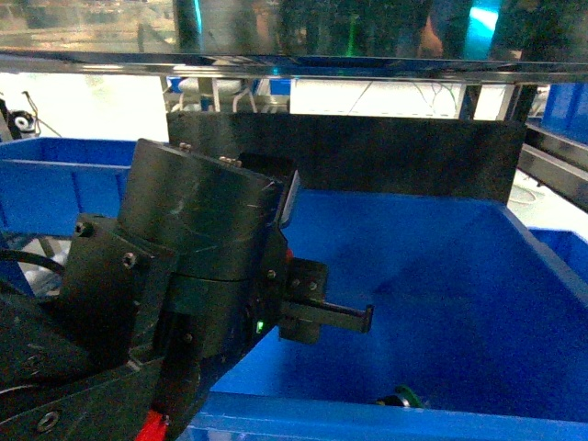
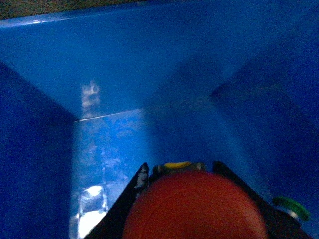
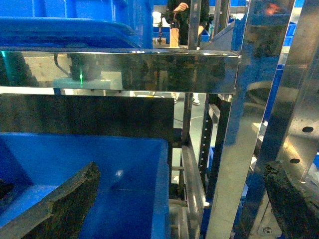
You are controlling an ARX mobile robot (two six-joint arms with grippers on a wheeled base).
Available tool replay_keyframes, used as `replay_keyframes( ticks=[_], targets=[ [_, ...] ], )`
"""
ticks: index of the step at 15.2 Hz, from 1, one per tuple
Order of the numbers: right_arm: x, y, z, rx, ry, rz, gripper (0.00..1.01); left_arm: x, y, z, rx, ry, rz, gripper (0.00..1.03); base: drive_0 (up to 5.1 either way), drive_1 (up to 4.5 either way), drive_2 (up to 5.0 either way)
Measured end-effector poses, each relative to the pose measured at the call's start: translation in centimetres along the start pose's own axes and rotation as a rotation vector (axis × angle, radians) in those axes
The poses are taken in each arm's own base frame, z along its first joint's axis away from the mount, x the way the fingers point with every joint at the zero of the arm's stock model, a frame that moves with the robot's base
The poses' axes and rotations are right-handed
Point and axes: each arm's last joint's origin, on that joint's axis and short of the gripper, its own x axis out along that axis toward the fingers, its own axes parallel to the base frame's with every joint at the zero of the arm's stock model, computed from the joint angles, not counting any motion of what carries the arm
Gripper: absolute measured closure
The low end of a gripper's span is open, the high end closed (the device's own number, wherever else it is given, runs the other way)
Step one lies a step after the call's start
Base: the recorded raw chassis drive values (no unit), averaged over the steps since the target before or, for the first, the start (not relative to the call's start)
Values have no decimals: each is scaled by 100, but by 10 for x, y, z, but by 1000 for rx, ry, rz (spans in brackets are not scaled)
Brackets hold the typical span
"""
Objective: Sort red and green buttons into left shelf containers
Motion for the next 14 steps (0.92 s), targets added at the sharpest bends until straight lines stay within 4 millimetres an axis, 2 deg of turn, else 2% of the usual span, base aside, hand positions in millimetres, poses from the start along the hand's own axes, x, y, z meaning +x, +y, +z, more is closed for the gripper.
replay_keyframes(
  ticks=[3, 4, 5, 8, 11, 12, 13, 14],
  targets=[
    [0, 0, 0, 0, 0, 0, 3, 0, -4, 5, -24, -34, -10, 29, 0, 0, 0],
    [0, 0, 0, 0, 0, 0, 3, -6, 1, 4, -28, -46, -14, 13, 0, 0, 0],
    [0, 0, 0, 0, 0, 0, 3, -20, 11, 3, -33, -67, -8, 4, 0, 0, 0],
    [0, 0, 0, 0, 0, 0, 3, -50, 35, 8, -70, -125, -2, 5, 0, 0, 0],
    [0, 0, 0, 0, 0, 0, 3, -94, 55, 8, -67, -167, -12, 5, 0, 0, 0],
    [0, 0, 0, 0, 0, 0, 3, -121, 69, 1, -55, -162, -17, 5, 0, 0, 0],
    [0, 0, 0, 0, 0, 0, 3, -138, 77, 1, -45, -179, -11, 5, 0, 0, 0],
    [0, 0, 0, 0, 0, 0, 3, -147, 82, 2, -47, -194, -11, 5, 0, 0, 0]
  ],
)
